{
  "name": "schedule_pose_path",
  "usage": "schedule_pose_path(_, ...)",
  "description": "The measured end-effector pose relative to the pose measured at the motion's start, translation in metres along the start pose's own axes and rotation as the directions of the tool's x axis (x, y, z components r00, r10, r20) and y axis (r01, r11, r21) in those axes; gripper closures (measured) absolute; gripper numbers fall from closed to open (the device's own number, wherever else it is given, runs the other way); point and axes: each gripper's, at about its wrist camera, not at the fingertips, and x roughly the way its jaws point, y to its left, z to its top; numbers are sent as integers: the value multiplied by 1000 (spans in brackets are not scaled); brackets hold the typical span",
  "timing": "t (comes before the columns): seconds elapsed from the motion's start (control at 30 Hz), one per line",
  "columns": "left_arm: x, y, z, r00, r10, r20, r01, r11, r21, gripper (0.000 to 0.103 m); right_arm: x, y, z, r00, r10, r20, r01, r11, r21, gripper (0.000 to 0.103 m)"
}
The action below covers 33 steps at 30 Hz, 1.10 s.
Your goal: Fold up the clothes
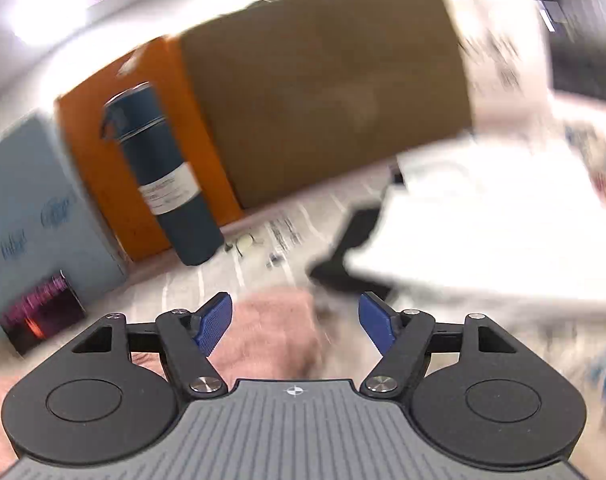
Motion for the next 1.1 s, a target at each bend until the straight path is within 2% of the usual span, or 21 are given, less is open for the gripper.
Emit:
schedule_pose_path(0.1,-8,4,-6,1000,-4,8,5,999,-45,4,-9,-21,-9,995,60,-78,-45,981,187,33)
schedule_pose_path(0.17,-9,7,-8,1000,-16,8,17,997,-77,4,-4,-22,-16,981,137,-134,-97,959,266,35)
schedule_pose_path(0.2,-10,8,-10,1000,-20,6,20,996,-89,4,-1,-22,-20,971,177,-160,-121,944,307,39)
schedule_pose_path(0.27,-11,8,-13,1000,-30,4,30,995,-97,4,9,-19,-23,965,192,-176,-126,936,329,42)
schedule_pose_path(0.33,-12,7,-16,999,-40,4,40,994,-101,3,16,-12,-24,975,179,-129,-130,939,319,42)
schedule_pose_path(0.47,-11,7,-20,999,-40,-1,39,994,-100,3,44,2,-19,982,167,-84,-129,930,344,42)
schedule_pose_path(0.5,-10,7,-21,999,-41,-3,40,994,-98,3,51,6,-18,984,164,-74,-128,928,349,47)
schedule_pose_path(0.53,-9,7,-22,999,-42,-4,42,995,-96,3,52,7,-19,985,157,-67,-124,929,349,61)
schedule_pose_path(0.63,-7,7,-25,999,-37,-4,37,996,-87,3,51,16,-26,989,148,-32,-131,941,311,84)
schedule_pose_path(0.7,-6,8,-26,1000,-29,-3,29,996,-83,3,37,22,-26,988,153,28,-155,953,259,88)
schedule_pose_path(0.8,-7,11,-25,1000,-18,6,18,996,-92,3,13,23,-13,974,170,147,-198,958,206,90)
schedule_pose_path(0.83,-8,13,-25,1000,-12,9,13,995,-97,3,8,28,-9,973,159,168,-189,965,180,90)
schedule_pose_path(0.97,-11,19,-24,1000,12,28,-8,992,-128,3,2,58,-5,972,161,172,-164,986,6,90)
schedule_pose_path(1.1,-14,24,-23,999,16,41,-10,989,-148,3,-4,98,-21,956,238,170,-213,965,-151,90)
